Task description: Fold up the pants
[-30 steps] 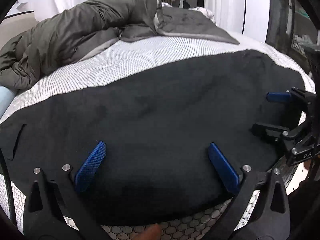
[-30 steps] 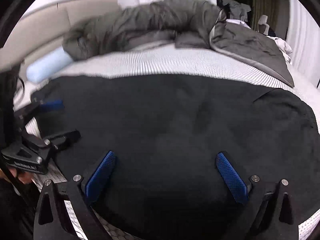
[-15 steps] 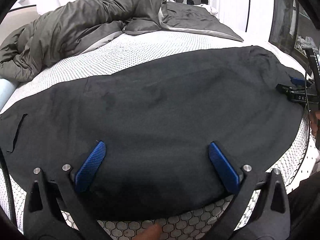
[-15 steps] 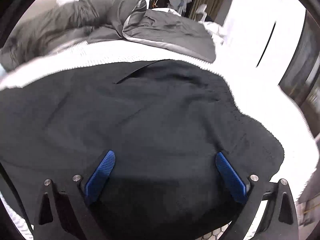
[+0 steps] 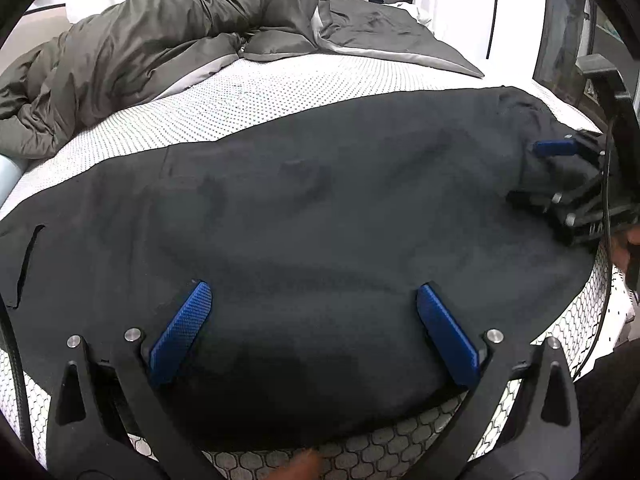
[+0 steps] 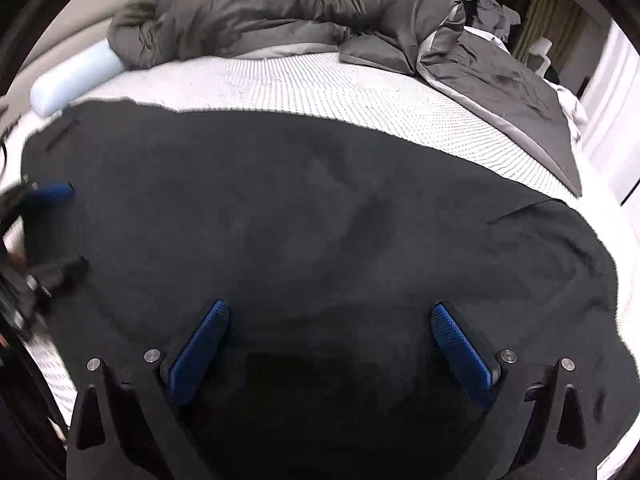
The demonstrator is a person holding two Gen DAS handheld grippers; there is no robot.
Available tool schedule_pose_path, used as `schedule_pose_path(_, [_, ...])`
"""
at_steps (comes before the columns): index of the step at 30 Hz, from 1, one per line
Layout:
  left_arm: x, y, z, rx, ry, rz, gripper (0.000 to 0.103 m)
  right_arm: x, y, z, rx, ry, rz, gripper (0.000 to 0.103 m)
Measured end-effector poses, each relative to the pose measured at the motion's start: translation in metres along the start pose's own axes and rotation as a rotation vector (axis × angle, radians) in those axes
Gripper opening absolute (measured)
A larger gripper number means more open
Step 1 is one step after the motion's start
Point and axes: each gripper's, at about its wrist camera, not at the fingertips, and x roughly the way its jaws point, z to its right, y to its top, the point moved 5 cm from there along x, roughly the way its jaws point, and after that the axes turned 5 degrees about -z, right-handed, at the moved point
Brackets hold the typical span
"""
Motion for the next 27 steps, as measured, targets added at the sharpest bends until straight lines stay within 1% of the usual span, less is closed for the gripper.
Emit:
schedule_pose_path(1, [0.001,0.0,0.0,-0.003,-0.002,-0.003,0.103,-0.003,-0.003,0.014,0.013,-0.049,-0.004,0.102])
schedule_pose_path(2, [0.003,0.0,-0.001,-0.007,-0.003,-0.007,0.103,-0.002,-0.006,0.032,0.023,-0.135,-0.014,0.102])
schedule_pose_path(3, [0.003,0.0,-0.001,-0.009,-0.002,-0.009,0.103,-0.001,-0.014,0.059,0.04,-0.275,-0.029,0.102])
schedule_pose_path(4, [0.003,0.001,0.0,-0.008,0.0,-0.009,0.103,0.0,-0.021,0.081,0.068,-0.353,-0.041,0.102])
schedule_pose_path(5, [0.002,0.001,0.0,-0.009,0.003,-0.008,0.103,0.0,-0.029,0.101,0.114,-0.403,-0.053,0.102])
schedule_pose_path(6, [0.001,0.002,0.001,-0.013,0.003,-0.008,0.103,-0.001,-0.038,0.122,0.193,-0.386,-0.045,0.102])
schedule_pose_path(8, [-0.003,0.005,-0.001,-0.031,-0.016,-0.017,0.102,-0.006,-0.044,0.133,0.275,-0.303,-0.01,0.102])
schedule_pose_path(10, [-0.011,0.012,-0.002,-0.054,-0.051,-0.011,0.102,-0.016,-0.041,0.125,0.24,-0.307,0.018,0.103])
schedule_pose_path(11, [-0.017,0.018,0.0,-0.064,-0.073,0.005,0.102,-0.021,-0.038,0.117,0.216,-0.291,0.036,0.102])
schedule_pose_path(13, [-0.024,0.034,0.007,-0.058,-0.096,0.029,0.102,-0.03,-0.028,0.095,0.194,-0.163,0.085,0.103])
schedule_pose_path(14, [-0.022,0.046,0.015,-0.028,-0.093,0.029,0.102,-0.033,-0.021,0.077,0.163,-0.07,0.101,0.103])
schedule_pose_path(16, [-0.015,0.062,0.027,0.017,-0.073,0.023,0.102,-0.029,-0.01,0.047,0.088,0.01,0.108,0.103])
schedule_pose_path(18, [0.001,0.077,0.042,0.07,-0.087,-0.006,0.102,-0.018,-0.006,0.024,0.018,0.049,0.073,0.103])
schedule_pose_path(20, [0.02,0.083,0.051,0.103,-0.084,-0.059,0.102,-0.002,-0.011,0.016,-0.024,0.044,0.019,0.103])
schedule_pose_path(22, [0.042,0.076,0.052,0.138,-0.034,-0.14,0.102,0.005,-0.016,0.022,-0.021,0.034,0.006,0.102])
schedule_pose_path(23, [0.047,0.071,0.051,0.142,-0.023,-0.155,0.102,0.002,-0.021,0.037,0.012,0.018,0.009,0.102])
schedule_pose_path(26, [0.049,0.067,0.041,0.114,-0.051,-0.154,0.102,-0.009,-0.047,0.091,0.128,-0.14,0.007,0.102])
schedule_pose_path(27, [0.049,0.066,0.038,0.105,-0.052,-0.157,0.102,-0.011,-0.058,0.113,0.195,-0.119,0.013,0.097])
